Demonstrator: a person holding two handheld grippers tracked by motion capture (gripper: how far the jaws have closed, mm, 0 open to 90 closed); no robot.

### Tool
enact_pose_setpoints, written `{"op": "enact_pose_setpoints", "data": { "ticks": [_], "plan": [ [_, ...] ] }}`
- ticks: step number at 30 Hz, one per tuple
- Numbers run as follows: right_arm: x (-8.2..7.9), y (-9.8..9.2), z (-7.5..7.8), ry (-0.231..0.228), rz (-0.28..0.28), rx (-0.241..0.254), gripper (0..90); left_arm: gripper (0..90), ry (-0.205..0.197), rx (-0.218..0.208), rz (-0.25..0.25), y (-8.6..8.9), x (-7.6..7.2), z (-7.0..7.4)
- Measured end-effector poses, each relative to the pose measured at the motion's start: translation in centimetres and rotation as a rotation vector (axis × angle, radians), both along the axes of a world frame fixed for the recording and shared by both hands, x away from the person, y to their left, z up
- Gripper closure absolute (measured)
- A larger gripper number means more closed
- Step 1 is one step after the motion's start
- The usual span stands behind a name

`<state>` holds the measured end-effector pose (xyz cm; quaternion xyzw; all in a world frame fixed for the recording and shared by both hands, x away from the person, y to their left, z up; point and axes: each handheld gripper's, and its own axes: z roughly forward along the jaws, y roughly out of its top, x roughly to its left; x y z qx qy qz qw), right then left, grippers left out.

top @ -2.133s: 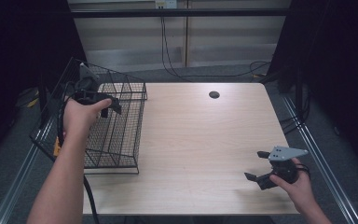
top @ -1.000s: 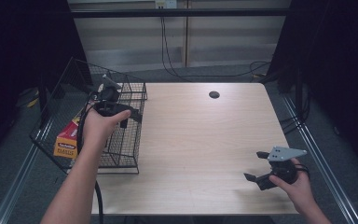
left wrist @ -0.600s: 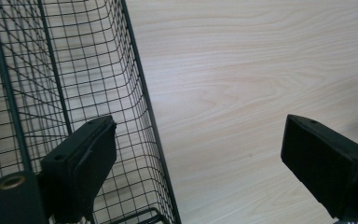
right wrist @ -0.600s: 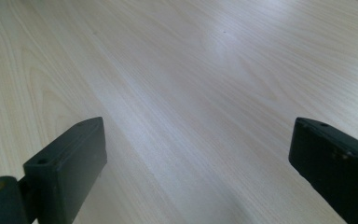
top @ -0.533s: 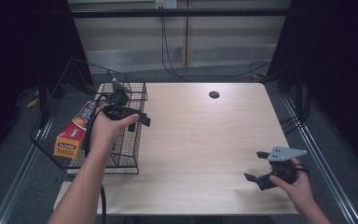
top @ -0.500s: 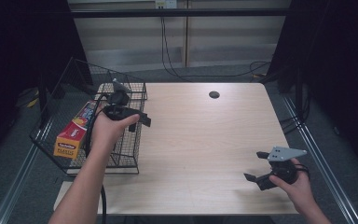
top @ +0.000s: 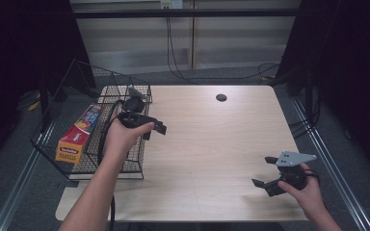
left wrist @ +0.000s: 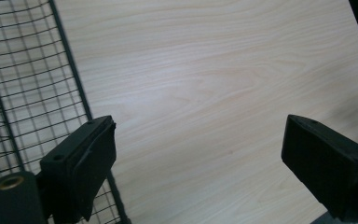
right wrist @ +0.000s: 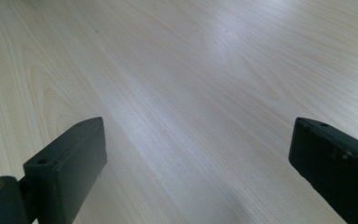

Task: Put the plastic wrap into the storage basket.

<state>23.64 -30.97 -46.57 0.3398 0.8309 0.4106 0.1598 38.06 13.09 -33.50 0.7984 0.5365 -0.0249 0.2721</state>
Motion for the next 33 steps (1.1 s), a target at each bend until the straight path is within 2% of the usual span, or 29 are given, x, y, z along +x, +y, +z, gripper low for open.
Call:
{"op": "enact_pose_setpoints", "data": {
  "ticks": [3, 12, 13, 21, 30, 33],
  "plan": [
    [0.0, 0.0, 0.0, 0.0, -0.002, -0.001, 3.9, 10.2, 0.0, -0.012, -0.011, -0.6, -0.1, -0.2],
    [0.0, 0.0, 0.0, -0.001, -0.004, -0.003, 4.0, 10.1, 0.0, -0.007, -0.047, -2.3, -0.5, -1.1],
    [0.0, 0.0, 0.0, 0.0, -0.004, -0.003, 4.0, 10.1, 0.007, -0.009, -0.066, -2.5, -0.5, -1.2],
    [0.0, 0.0, -0.1, -0.003, -0.002, -0.003, 4.0, 10.0, -0.004, -0.005, -0.113, -4.3, -1.2, -1.9],
    [0.1, 0.1, -0.3, 0.007, 0.001, -0.009, 4.0, 9.7, -0.002, -0.019, -0.167, -6.1, -2.2, -3.5],
    [0.1, 0.1, -0.5, 0.011, -0.001, -0.012, 4.0, 9.2, -0.015, -0.013, -0.195, -6.5, -2.6, -4.0]
  ]
}}
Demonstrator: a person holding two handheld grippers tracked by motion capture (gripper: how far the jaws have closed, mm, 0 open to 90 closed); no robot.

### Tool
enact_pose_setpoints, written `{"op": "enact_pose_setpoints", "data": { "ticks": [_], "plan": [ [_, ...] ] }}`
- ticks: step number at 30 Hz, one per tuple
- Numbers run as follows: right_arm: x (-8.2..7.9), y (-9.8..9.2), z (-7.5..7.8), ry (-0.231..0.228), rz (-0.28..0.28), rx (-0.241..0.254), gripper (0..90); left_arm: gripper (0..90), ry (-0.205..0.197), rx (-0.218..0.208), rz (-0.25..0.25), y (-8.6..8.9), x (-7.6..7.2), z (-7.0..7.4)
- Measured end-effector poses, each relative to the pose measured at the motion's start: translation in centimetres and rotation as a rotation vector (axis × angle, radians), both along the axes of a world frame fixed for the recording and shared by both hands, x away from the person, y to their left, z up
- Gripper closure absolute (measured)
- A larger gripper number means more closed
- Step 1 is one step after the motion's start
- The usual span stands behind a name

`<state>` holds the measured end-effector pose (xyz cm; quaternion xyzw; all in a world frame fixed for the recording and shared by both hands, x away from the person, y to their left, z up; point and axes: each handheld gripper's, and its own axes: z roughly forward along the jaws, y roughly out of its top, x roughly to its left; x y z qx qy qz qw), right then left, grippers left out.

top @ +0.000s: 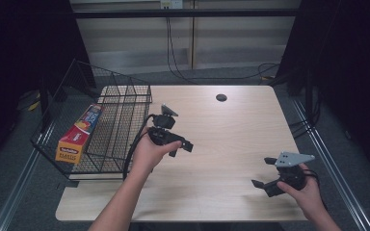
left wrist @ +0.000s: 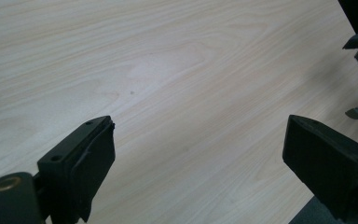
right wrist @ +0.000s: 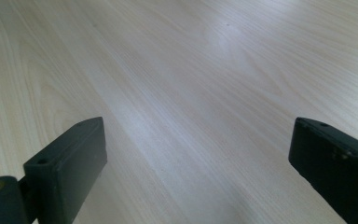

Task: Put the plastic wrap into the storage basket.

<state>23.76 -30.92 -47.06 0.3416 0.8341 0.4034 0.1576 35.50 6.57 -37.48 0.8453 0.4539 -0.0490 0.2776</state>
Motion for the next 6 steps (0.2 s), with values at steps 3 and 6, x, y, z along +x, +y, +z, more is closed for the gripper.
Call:
{"op": "enact_pose_setpoints", "data": {
  "ticks": [3, 6],
  "plan": [
    [0.1, 0.0, -0.2, 0.007, -0.005, -0.006, 4.0, 8.3, -0.022, 0.002, -0.024, -0.4, -0.4, -0.6],
    [0.2, 0.1, -0.6, 0.019, -0.004, -0.013, 4.0, 7.3, -0.046, -0.02, -0.041, -0.9, -1.4, -2.1]
  ]
}}
